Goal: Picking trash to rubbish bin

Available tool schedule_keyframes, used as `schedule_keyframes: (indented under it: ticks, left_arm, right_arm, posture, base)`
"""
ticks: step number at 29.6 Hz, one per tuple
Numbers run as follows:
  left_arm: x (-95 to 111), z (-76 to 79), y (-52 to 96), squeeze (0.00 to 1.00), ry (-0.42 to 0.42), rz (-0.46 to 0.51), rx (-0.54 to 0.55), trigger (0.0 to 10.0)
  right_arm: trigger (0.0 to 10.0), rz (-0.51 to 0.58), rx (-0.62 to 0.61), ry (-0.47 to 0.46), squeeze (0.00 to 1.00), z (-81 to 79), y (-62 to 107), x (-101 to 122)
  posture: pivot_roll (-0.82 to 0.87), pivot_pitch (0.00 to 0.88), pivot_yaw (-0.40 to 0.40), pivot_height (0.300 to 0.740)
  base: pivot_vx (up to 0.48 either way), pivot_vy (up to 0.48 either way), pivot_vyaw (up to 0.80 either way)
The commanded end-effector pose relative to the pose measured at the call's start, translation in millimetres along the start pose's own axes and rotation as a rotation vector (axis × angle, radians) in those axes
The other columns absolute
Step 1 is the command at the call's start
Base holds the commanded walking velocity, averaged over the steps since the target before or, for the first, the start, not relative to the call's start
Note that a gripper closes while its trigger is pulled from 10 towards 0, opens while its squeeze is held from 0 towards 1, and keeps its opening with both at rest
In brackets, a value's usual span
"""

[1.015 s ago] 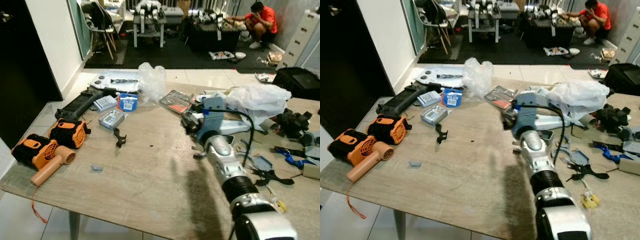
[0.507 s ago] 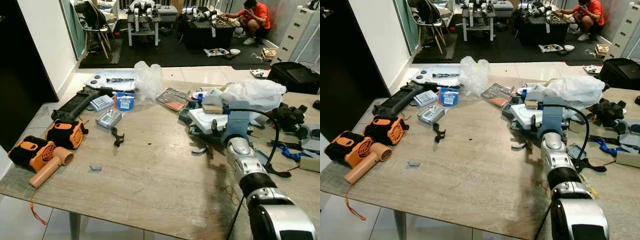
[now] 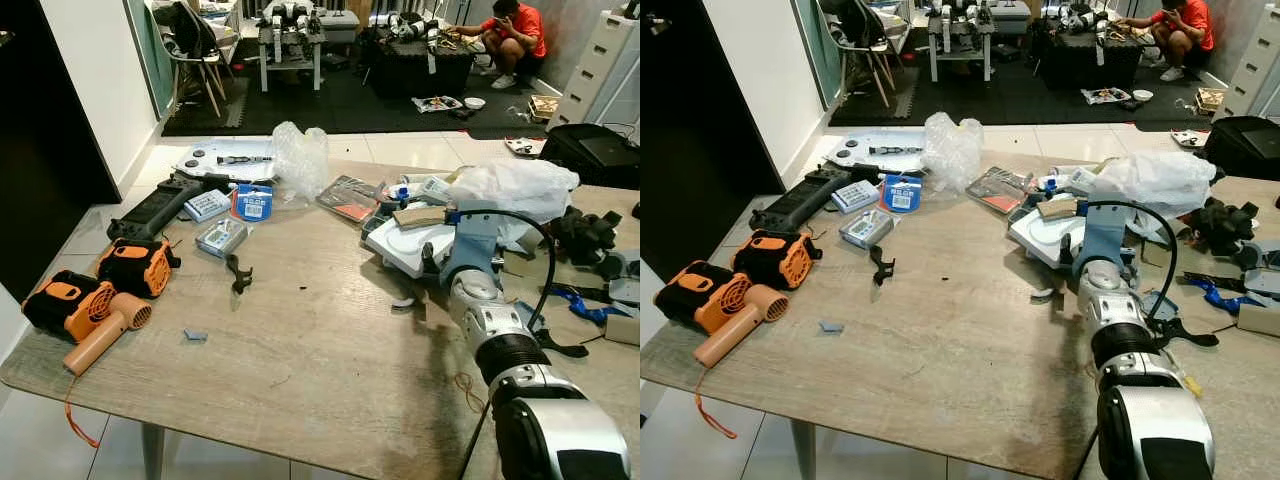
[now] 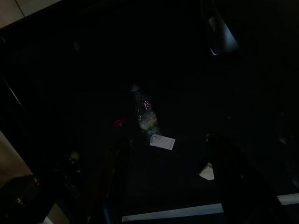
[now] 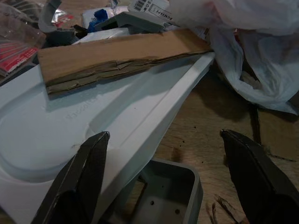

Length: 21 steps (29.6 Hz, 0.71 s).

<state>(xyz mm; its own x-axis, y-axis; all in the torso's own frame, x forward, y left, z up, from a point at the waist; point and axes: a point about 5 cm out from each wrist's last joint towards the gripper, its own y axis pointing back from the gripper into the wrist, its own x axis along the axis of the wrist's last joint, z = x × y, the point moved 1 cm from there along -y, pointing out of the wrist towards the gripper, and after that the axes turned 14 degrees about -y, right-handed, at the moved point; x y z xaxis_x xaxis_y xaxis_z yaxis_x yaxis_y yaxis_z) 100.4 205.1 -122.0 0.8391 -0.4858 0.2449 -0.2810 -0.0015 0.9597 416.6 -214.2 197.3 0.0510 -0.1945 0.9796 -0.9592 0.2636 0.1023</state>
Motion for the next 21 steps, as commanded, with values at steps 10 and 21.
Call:
schedule_keyframes:
  ticks: [10, 21]
  left_arm:
    - [-9, 9.4, 0.2, 0.0, 0.0, -0.027, -0.035, 10.0]
    - [-8, 8.9, 0.2, 0.0, -0.004, -0.027, -0.037, 10.0]
  right_arm:
    - [10.0, -0.169, -0.011, 0.069, 0.0, 22.1, 6.3, -27]
    - [10.0, -0.163, 0.013, 0.051, 0.0, 33.2, 15.9, -10]
  posture:
    - [-0.05, 0.216, 0.026, 0.74]
    - [-0.07, 0.217, 0.024, 0.74]
  base:
    - [0.0, 0.0, 0.0]
    - [0.0, 0.0, 0.0]
